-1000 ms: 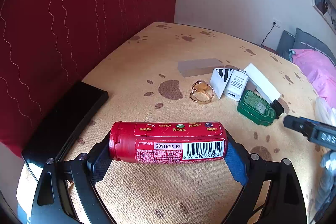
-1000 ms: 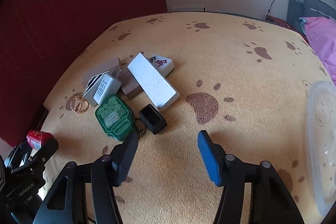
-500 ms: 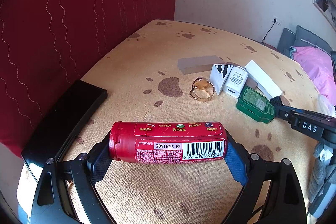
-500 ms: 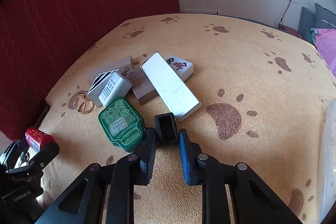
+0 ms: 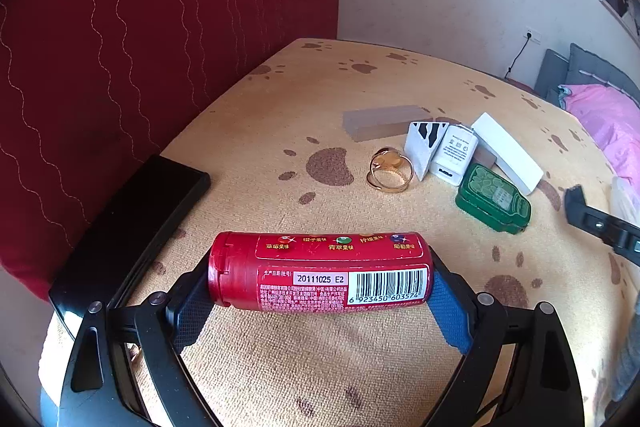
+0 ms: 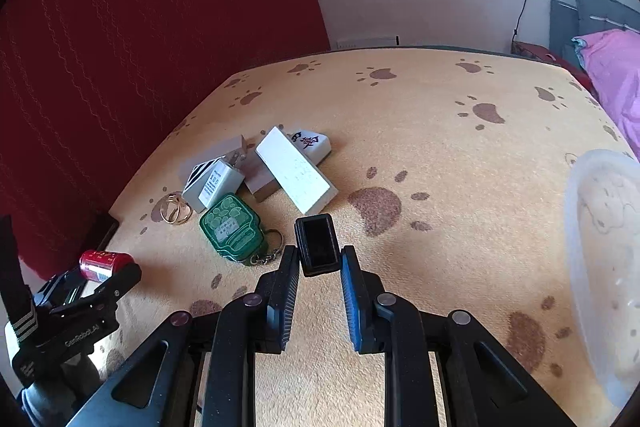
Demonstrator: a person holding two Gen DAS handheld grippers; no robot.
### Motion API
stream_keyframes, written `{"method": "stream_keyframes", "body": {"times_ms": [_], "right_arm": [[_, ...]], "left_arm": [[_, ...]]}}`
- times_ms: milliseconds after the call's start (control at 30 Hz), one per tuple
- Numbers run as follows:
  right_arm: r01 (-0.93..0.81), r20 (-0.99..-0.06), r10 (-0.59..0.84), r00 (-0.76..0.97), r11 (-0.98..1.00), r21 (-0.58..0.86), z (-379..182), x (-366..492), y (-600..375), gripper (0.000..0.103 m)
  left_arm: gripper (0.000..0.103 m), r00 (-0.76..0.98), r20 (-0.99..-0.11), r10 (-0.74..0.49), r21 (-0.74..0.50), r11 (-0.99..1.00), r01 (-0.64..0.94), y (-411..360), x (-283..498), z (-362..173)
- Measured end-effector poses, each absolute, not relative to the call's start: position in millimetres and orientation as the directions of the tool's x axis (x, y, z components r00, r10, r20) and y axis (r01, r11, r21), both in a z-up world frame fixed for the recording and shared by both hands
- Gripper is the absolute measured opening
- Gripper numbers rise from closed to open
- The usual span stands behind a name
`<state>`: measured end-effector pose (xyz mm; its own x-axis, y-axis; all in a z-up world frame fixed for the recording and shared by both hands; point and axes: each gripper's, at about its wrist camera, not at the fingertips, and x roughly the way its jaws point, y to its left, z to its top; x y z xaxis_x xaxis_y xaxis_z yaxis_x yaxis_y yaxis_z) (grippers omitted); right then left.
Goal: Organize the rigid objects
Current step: 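Carry both objects to the clear bowl and open the right gripper over it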
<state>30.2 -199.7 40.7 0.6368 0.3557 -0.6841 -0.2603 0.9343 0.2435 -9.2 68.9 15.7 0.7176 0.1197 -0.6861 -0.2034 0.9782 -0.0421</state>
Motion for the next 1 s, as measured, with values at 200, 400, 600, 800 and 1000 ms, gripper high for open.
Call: {"method": "stream_keyframes", "body": {"times_ms": [200,400,600,800,1000], "right_arm": [[-0.208,-0.653,0.342,0.676,0.939,0.275,48.9,11.1,-236.1,0.023],[-0.136,-0.619,0.292,0.729,0.948,0.288,58.7,-5.2,-276.4,0.023],[-0.049,-0.6,0.212,0.772,0.96,0.277,63.8,-17.3,-319.8,0.023],[0.04,-0.61,0.139,0.78,0.962,0.27,57.4,-23.9,-362.1,0.023],[0.11,-0.628,0.091,0.773,0.956,0.274,47.4,-26.2,-392.0,0.026]], "left_arm": [[0.093,0.711,-0.696,0.1,-0.057,0.979,-0.195,59.4,-12.7,20.1],[0.093,0.74,-0.668,0.075,-0.034,0.991,-0.131,30.0,-18.6,37.5],[0.093,0.752,-0.659,0.02,-0.04,0.997,-0.062,-0.1,-17.8,52.7],[0.093,0.755,-0.656,-0.022,-0.024,1.0,0.008,-36.1,-16.6,62.3],[0.093,0.755,-0.652,-0.064,-0.018,0.998,0.068,-67.7,-14.6,69.2]]}}
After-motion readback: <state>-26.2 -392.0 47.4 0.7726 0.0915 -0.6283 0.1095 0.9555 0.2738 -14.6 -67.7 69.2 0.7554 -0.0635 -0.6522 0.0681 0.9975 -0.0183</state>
